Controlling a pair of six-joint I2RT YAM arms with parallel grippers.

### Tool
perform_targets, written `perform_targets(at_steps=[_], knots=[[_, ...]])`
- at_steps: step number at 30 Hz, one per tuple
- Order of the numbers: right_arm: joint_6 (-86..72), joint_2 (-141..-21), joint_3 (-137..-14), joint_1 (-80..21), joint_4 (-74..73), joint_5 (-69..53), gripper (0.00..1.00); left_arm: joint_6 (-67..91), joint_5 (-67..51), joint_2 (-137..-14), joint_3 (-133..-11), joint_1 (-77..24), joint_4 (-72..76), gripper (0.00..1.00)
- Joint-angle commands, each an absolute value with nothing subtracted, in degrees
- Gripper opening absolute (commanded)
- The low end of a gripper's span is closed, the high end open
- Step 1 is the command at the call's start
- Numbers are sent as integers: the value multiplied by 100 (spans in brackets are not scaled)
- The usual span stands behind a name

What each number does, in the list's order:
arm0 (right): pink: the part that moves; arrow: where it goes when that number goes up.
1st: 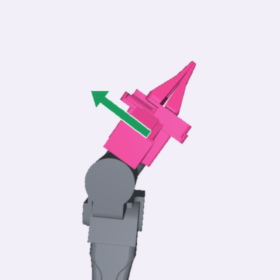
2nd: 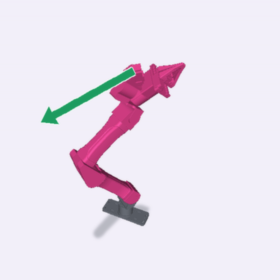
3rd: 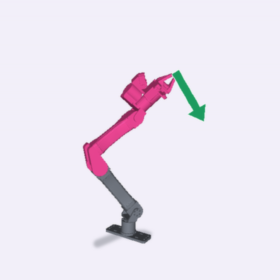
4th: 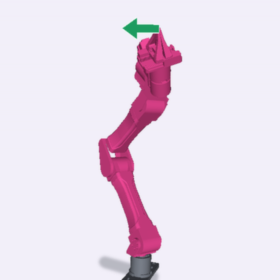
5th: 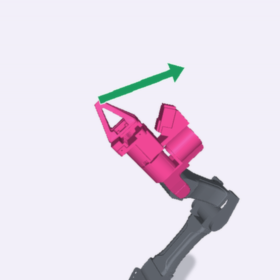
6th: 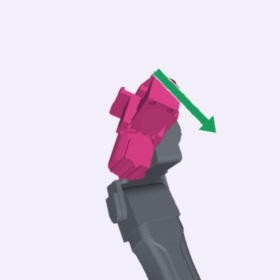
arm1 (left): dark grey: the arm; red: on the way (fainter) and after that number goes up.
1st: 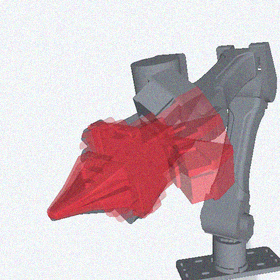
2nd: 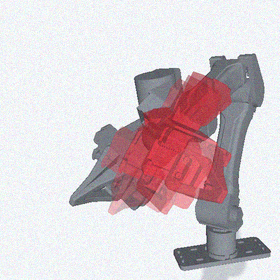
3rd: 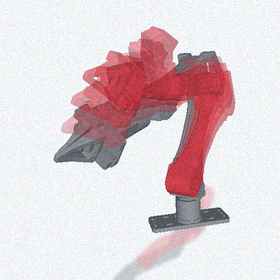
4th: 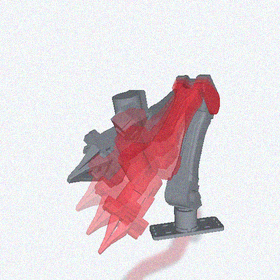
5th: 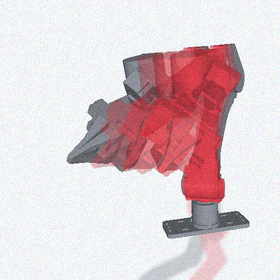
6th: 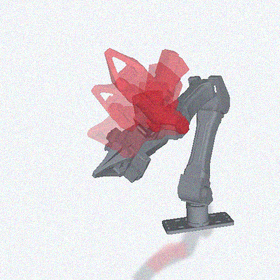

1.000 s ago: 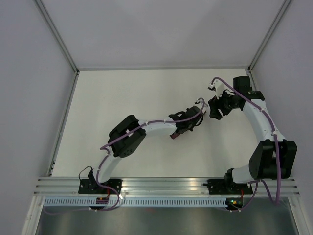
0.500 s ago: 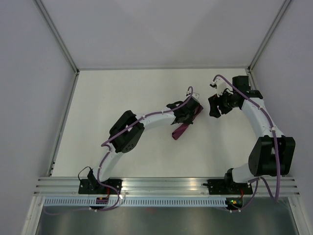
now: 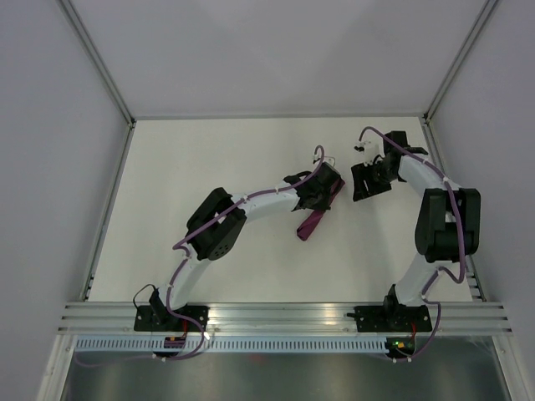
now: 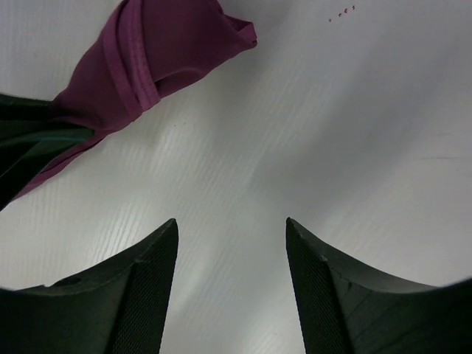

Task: Fold the napkin, place the utensils inside, and roll it up
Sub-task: Roll the napkin with the utensil

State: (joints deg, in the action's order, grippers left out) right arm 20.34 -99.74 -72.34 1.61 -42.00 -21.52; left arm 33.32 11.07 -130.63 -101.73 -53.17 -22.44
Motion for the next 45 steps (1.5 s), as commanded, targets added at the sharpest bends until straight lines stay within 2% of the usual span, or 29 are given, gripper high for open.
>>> perform_targets(at_steps=[1,4,10,13,21,26,45], knots=[[1513,-10537,-7620,80,-4113,-1934,65,3709,1072,-13702,-9817,-5291,-3735,13],[1302,-10863,-7734,-228,-3947,-1714,60,3823,1063,-13711,-9817,-5291,-3744,14],[800,-11338,-8051,-466,-3859,-1495,43,4025,1011,-13737,-9887,-5282,-3744,15],[659,-11504,-8200,-518,-3832,-1354,40,4122,923,-13790,-9975,-5282,-3744,17],[598,-12093,-8604,-659,-3841,-1213,38,4184,659,-13887,-10169,-5291,-3727,22],[589,-12348,-8894,-835,-3902,-1151,37,4122,589,-13887,-10178,-5291,-3718,32],[624,-12568,-9299,-1142,-3990,-1072,37,4025,606,-13588,-9967,-5195,-3463,42]])
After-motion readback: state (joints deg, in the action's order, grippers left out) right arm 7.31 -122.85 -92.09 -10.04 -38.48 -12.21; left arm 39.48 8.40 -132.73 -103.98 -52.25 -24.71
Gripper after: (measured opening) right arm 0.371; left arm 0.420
